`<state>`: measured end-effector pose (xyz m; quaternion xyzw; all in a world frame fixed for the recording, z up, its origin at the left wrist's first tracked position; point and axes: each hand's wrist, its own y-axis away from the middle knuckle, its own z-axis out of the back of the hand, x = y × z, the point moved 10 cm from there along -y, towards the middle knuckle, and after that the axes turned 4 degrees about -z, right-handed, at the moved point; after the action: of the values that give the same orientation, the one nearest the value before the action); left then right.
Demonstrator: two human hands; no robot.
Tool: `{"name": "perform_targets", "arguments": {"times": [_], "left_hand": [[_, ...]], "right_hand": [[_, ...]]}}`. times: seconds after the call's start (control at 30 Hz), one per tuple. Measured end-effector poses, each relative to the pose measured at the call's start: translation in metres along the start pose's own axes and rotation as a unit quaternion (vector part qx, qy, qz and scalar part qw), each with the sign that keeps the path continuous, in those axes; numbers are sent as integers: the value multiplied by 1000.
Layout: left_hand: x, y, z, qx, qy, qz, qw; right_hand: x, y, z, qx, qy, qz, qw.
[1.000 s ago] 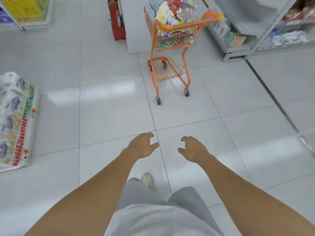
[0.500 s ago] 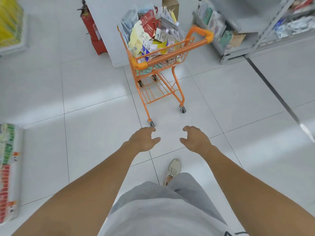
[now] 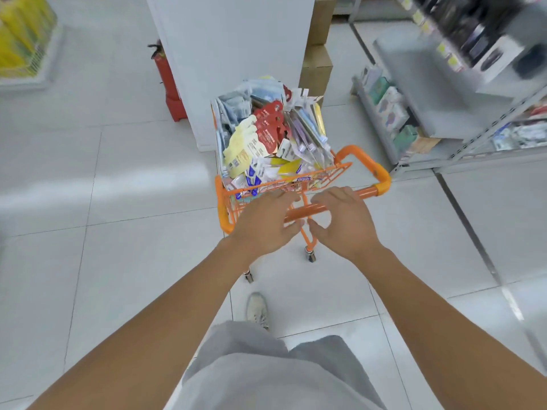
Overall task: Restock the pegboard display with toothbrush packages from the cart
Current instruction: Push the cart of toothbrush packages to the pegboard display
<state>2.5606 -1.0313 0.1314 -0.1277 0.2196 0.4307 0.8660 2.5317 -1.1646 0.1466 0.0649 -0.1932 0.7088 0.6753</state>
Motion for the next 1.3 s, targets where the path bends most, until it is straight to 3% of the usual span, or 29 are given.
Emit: {"name": "perform_targets", "arguments": {"times": [0.07,0.13,0.23,0.3,0.57,0.93,1.3], "left_hand": [[23,-22,-13,63,-60,30,996],[50,-34,-29,137,-95,74,983],[87,-27,-55,221,-39,171,959],[99,-16,-77,267,-6,201,942],[102,-14,-88,290,-81,275,913],[93,-4,-84,220,-135,348,901],[53,92,-98,171,-123,424,881]], "right_hand": [[-12,-32,-15,72,74,3,995],[-43,-55,-40,198,148,-39,968],[-93,-69,-68,315,193,-99,924],[-116,-66,-83,362,236,-91,897],[-131,-77,-101,358,299,36,884],[-124,-81,-105,352,263,124,890],[-82,-22,-102,331,272,211,879]]}}
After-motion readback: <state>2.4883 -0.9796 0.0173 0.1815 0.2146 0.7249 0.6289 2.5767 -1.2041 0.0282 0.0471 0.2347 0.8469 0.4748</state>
